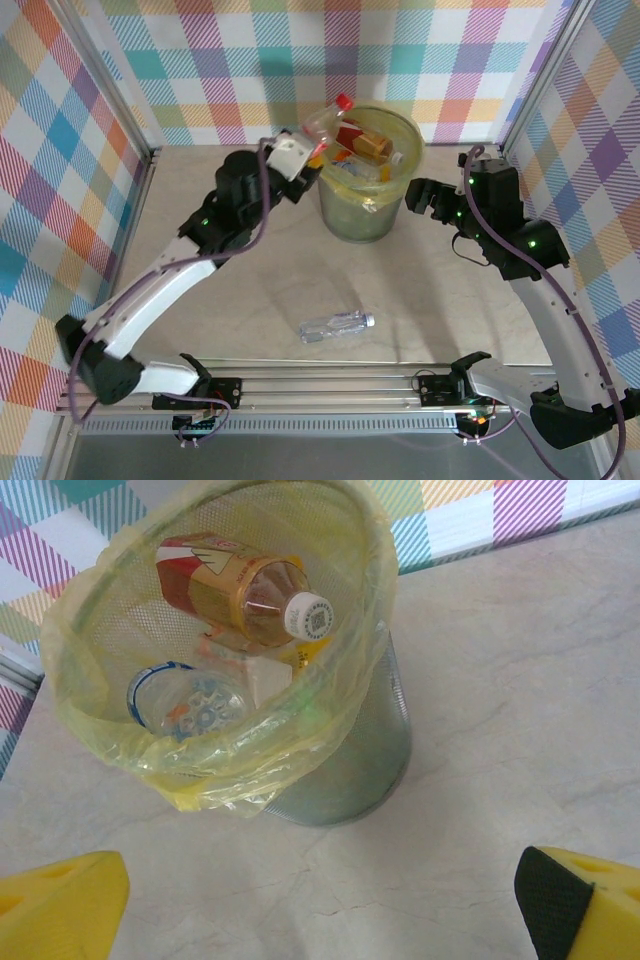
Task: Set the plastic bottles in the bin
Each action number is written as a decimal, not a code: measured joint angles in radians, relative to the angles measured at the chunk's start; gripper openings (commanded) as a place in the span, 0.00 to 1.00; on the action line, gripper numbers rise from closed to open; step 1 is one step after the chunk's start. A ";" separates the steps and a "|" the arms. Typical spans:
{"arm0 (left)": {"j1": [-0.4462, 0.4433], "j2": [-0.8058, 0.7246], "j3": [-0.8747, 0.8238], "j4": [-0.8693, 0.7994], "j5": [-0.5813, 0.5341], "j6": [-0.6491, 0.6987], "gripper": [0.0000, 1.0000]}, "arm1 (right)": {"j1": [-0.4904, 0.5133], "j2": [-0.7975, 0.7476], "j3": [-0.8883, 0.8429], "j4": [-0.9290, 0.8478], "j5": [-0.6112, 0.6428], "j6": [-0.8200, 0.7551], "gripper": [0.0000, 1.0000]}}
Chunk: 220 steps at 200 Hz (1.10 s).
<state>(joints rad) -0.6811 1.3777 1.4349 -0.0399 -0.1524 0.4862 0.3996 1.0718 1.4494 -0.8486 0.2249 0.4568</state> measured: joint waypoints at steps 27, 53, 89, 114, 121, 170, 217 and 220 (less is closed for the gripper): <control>0.024 0.175 0.166 0.032 0.113 0.086 0.49 | 0.000 0.003 0.000 -0.001 0.000 0.016 1.00; 0.045 0.290 0.278 0.043 0.204 0.137 0.50 | 0.000 0.005 0.000 -0.008 0.013 0.031 1.00; 0.059 0.422 0.422 0.040 0.281 0.166 0.54 | 0.000 -0.010 0.000 -0.029 0.067 0.041 1.00; 0.063 0.490 0.490 0.025 0.324 0.185 0.56 | 0.000 -0.034 0.001 -0.062 0.123 0.052 1.00; 0.063 0.506 0.506 0.015 0.334 0.189 0.57 | 0.000 -0.038 0.006 -0.074 0.139 0.055 1.00; 0.065 0.567 0.528 -0.054 0.377 0.229 0.59 | 0.000 -0.041 0.037 -0.122 0.212 0.060 1.00; 0.067 0.609 0.528 -0.126 0.396 0.287 0.68 | 0.000 -0.025 0.070 -0.137 0.230 0.059 1.00; 0.068 0.610 0.528 -0.126 0.399 0.290 0.69 | 0.000 -0.023 0.072 -0.138 0.232 0.058 1.00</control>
<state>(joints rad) -0.6136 1.9873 1.9625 -0.1654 0.2466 0.7761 0.3996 1.0492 1.5215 -0.9863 0.4564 0.5152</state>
